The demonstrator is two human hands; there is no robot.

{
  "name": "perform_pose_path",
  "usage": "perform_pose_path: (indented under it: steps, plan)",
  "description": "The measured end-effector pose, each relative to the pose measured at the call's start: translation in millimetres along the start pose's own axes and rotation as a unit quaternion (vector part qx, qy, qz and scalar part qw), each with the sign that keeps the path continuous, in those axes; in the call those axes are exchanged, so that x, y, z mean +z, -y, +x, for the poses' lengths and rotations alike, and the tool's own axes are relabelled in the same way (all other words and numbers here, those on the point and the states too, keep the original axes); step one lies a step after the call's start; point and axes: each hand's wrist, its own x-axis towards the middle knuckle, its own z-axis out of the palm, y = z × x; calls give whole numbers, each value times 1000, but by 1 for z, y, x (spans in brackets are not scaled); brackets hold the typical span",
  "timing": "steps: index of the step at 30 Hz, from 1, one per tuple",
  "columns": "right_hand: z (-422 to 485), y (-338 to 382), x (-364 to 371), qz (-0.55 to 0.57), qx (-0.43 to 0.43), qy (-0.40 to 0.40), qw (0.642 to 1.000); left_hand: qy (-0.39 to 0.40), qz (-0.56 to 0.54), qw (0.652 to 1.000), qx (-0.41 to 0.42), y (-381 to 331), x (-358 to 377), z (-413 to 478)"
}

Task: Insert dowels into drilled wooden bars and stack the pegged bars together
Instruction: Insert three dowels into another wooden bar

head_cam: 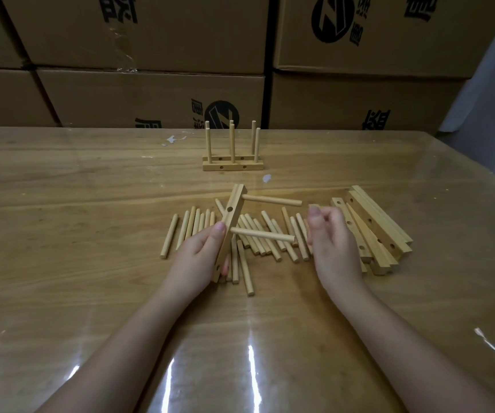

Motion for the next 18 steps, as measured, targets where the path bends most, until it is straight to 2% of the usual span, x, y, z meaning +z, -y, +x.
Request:
perform_pose_path:
  steps: [4, 14, 18]
  plan:
    - [8, -4, -6, 43, 2, 15, 999, 17, 28, 999, 9, -2, 0, -1]
    - [5, 0, -10, -53, -103, -10, 993, 27, 57, 998, 17, 2, 3, -1]
    - [5, -2, -11, -88, -117, -17, 989, 23, 59, 998, 27, 4, 4, -1]
